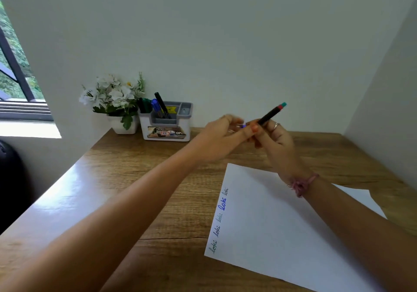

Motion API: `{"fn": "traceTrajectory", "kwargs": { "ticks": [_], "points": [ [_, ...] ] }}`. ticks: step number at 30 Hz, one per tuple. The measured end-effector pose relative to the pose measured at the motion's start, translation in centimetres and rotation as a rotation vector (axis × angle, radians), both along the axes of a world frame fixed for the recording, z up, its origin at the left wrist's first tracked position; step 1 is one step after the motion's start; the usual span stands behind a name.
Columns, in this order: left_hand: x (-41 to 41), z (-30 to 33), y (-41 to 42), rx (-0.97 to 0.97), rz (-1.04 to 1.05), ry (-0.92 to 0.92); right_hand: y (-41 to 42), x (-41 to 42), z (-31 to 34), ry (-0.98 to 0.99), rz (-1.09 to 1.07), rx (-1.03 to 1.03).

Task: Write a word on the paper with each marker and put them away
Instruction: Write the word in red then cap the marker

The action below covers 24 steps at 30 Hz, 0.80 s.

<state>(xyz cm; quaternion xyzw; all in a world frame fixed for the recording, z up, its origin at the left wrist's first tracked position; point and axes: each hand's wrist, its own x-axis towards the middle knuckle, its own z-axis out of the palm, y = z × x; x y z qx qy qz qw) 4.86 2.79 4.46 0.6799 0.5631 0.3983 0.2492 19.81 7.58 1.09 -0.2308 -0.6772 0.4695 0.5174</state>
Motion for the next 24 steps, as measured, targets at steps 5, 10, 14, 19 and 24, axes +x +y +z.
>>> {"fn": "traceTrajectory", "kwargs": {
  "ticks": [5,10,14,19,24],
  "points": [
    [0.6,-2.3,-1.3,-0.152,-0.129,-0.104,-0.2,-0.3,-0.1,-0.018,0.045,-0.034],
    [1.2,-4.2,-1.3,-0.081,-0.047,-0.359,-1.3,-1.7,-0.5,0.043,0.183,-0.153],
    [1.1,-4.6,-1.5,-0.088,-0.022,-0.404,-1.8,-2.2,-0.9,0.072,0.226,-0.217],
    [0.7,-4.6,-1.5,-0.179,0.011,-0.380,-1.7,-2.3,-1.5,0.035,0.171,-0.261],
    [0.3,-4.1,-1.6,-0.287,0.002,-0.370,-2.1,-2.5,-1.8,0.081,0.153,-0.334]
  ]
}}
